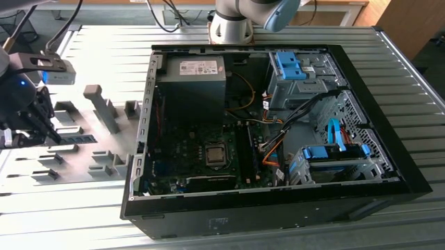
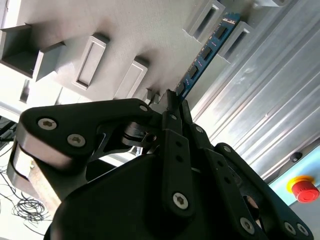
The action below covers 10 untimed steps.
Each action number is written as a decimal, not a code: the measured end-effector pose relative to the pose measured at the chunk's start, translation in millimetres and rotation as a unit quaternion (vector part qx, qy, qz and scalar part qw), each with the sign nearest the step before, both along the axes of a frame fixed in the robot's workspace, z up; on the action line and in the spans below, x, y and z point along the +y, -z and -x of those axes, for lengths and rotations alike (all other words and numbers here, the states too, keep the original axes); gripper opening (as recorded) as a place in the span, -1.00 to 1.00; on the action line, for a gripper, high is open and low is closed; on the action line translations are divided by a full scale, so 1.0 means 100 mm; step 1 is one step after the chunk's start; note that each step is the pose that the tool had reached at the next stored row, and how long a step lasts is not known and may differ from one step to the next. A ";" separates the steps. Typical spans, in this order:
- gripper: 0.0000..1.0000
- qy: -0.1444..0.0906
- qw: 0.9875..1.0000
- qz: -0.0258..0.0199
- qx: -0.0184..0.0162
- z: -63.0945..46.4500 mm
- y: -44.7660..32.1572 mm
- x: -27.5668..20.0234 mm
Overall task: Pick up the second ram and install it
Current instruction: 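Pick up the second ram and move it above second insertion slot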
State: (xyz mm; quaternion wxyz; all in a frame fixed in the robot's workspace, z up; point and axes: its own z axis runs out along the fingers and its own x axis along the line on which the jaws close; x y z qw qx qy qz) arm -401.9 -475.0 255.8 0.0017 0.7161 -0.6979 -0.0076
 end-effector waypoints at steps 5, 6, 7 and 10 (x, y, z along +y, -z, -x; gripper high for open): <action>-0.72 0.000 1.000 0.000 0.000 0.00 -0.015 0.000; -0.72 0.000 1.000 0.000 0.000 0.00 -0.018 0.000; -0.72 0.000 1.000 0.000 0.000 0.00 -0.020 0.000; -0.72 0.000 1.000 0.000 0.000 0.00 -0.028 0.000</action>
